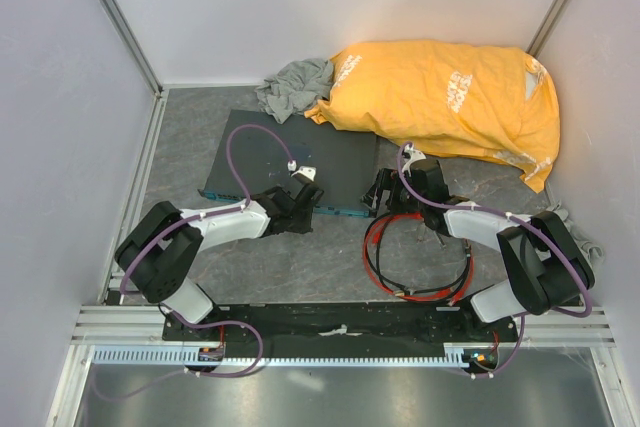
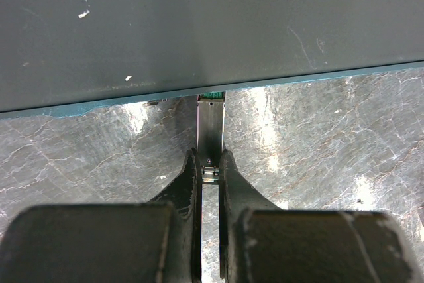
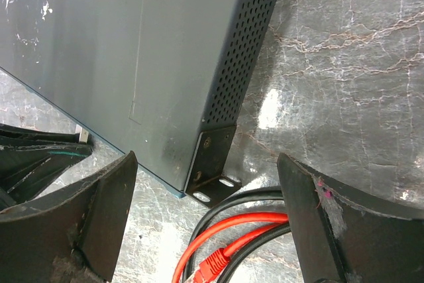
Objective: Insert the plug into the switch port
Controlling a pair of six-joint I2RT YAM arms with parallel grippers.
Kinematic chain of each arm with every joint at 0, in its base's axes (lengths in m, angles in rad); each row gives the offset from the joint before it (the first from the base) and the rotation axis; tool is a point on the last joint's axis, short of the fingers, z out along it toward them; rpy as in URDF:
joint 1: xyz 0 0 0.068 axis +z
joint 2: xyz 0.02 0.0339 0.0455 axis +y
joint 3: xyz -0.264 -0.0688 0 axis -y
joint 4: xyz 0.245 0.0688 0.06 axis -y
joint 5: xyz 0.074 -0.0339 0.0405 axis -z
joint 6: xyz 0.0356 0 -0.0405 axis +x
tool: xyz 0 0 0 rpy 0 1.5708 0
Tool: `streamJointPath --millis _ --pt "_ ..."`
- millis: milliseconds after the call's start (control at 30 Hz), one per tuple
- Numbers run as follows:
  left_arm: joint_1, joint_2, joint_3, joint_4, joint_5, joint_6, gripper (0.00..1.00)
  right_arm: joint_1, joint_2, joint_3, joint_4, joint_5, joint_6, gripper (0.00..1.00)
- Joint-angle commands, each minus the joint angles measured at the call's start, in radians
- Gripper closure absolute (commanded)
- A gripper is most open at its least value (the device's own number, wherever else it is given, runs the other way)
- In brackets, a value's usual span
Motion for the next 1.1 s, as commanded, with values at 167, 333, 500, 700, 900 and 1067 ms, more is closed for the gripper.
streamJointPath --millis 167,333,500,700,900,1067 --pt "0.026 0.024 0.03 -0.034 -0.154 -0.05 0.98 0.0 -0.027 -0.009 0.043 -0.012 0.007 0.06" --pt "-0.004 0.044 0.061 -0.094 -0.212 -0.083 0.98 0.0 -0.022 -0.009 0.048 -0.018 0.012 0.06" --pt "-0.015 0.067 0.11 -0.143 -0.219 -0.094 0.98 -0.001 -0.027 -0.011 0.049 -0.028 0.016 0.06" --pt "-0.017 0.073 0.15 -0.201 -0.231 -0.093 0.98 -0.001 -0.036 -0.015 0.054 -0.032 0.021 0.06" --pt "-0.017 0.079 0.17 -0.238 -0.219 -0.096 0.98 -0.001 -0.04 -0.02 0.06 -0.043 0.025 0.06" --pt "-0.017 0.079 0.162 -0.252 -0.223 -0.125 0.98 -0.001 -0.043 -0.023 0.065 -0.047 0.028 0.06"
